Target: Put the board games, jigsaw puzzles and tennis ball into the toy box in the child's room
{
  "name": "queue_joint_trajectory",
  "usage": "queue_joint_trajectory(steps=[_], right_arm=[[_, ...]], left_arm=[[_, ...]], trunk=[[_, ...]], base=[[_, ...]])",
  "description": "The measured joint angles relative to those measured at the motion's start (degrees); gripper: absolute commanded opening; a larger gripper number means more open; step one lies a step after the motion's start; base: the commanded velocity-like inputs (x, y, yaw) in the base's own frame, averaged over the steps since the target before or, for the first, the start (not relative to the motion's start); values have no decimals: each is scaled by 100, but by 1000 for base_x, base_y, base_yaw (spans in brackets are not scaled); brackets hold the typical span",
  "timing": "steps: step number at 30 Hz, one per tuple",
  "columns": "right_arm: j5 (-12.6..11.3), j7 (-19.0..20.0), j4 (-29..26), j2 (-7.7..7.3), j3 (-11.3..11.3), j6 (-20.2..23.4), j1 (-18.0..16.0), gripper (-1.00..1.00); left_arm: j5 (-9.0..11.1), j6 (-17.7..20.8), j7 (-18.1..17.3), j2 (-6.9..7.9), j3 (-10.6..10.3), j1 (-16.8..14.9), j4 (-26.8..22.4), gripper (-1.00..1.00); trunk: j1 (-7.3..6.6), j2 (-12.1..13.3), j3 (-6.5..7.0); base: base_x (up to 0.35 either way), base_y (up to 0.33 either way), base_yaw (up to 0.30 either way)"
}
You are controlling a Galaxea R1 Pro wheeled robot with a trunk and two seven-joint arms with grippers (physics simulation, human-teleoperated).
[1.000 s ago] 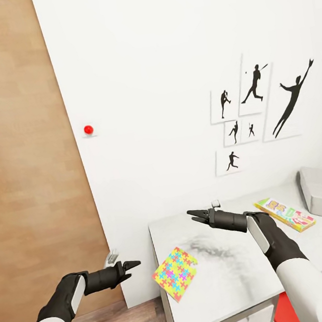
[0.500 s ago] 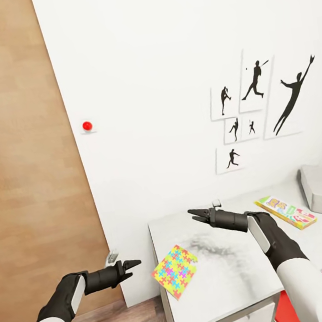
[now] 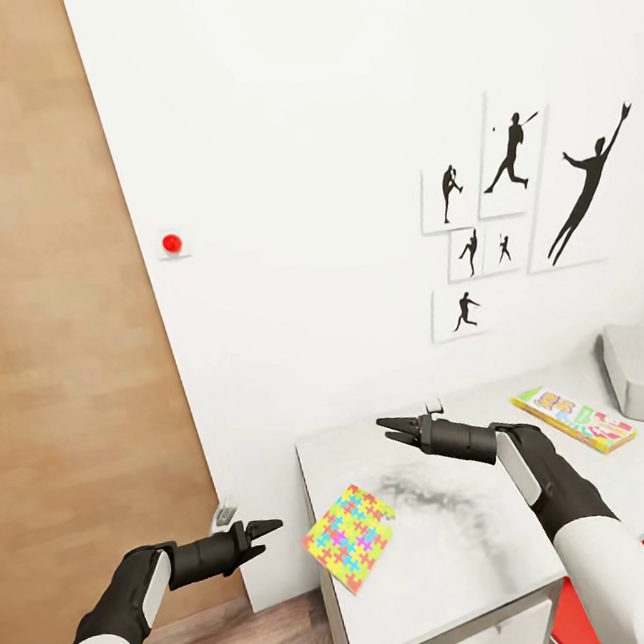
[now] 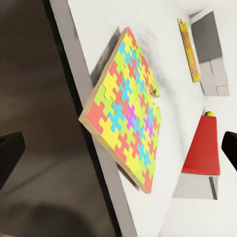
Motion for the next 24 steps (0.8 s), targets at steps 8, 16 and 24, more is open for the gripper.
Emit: queue_joint_trajectory(steps=[8,16,24], right_arm=[[0,48,-5,0,1,15,0,100],[7,570,-304,0,-1,92,74,100],[15,1004,-1635,8,-8,592,652,100]], left_arm=[[-1,0,-81,3,0,0,-2,100],[-7,-1,-191,0,-6,0,-4,100],[-8,-1,-216,-6,-14,0,0,100]], trunk=[[176,-321,-144],[352,-642,-288],[527,-964,-431]], base=[[0,0,0],[0,0,0],[0,0,0]])
